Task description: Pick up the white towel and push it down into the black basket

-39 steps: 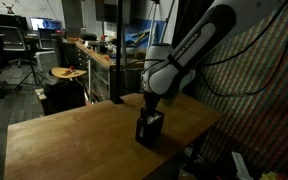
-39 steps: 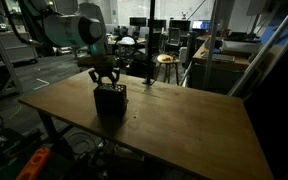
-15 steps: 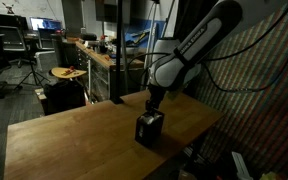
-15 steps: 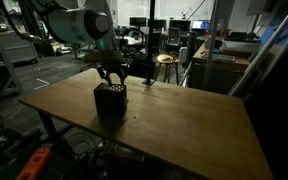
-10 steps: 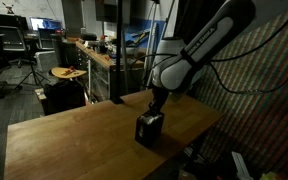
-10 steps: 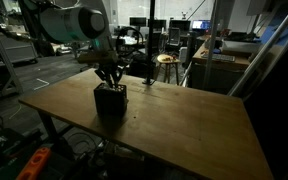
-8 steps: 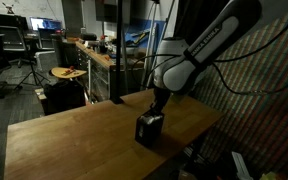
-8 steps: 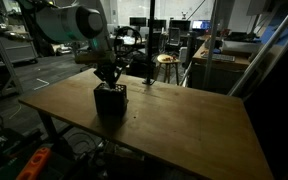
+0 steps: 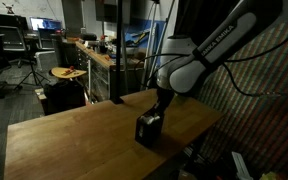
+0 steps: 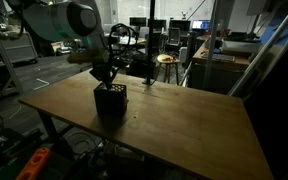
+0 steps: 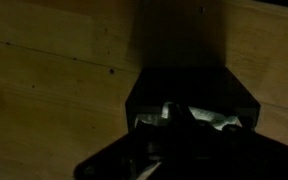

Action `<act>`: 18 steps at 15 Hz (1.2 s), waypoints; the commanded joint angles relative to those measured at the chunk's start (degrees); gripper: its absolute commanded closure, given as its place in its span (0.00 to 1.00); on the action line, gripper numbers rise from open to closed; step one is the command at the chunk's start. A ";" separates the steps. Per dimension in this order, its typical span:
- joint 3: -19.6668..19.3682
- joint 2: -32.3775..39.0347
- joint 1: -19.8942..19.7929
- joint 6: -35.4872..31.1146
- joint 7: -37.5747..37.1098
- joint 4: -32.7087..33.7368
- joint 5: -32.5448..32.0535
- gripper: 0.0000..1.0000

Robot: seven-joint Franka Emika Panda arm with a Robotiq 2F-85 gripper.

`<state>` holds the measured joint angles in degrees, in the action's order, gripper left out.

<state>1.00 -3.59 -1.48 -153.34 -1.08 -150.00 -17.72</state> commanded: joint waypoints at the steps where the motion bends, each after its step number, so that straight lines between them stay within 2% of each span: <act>1: 0.20 -2.50 0.33 -0.03 -1.11 -1.67 -0.47 0.93; 4: -0.02 -2.49 0.08 -0.41 -0.79 -1.98 -0.50 0.91; 5: -0.09 -2.39 0.01 -0.63 -0.75 -2.02 -0.54 0.82; 6: -0.14 -2.31 0.01 -0.72 -0.58 -2.03 -0.39 0.67; 7: -0.19 -2.15 0.02 -0.88 -0.41 -2.04 -0.18 0.64; 15: -0.40 -1.17 0.20 -1.89 1.05 -1.66 1.33 0.03; 18: -0.38 -0.60 0.50 -3.60 2.08 -1.13 3.18 0.00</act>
<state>0.98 -3.90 -1.49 -154.57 -0.91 -151.14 -16.72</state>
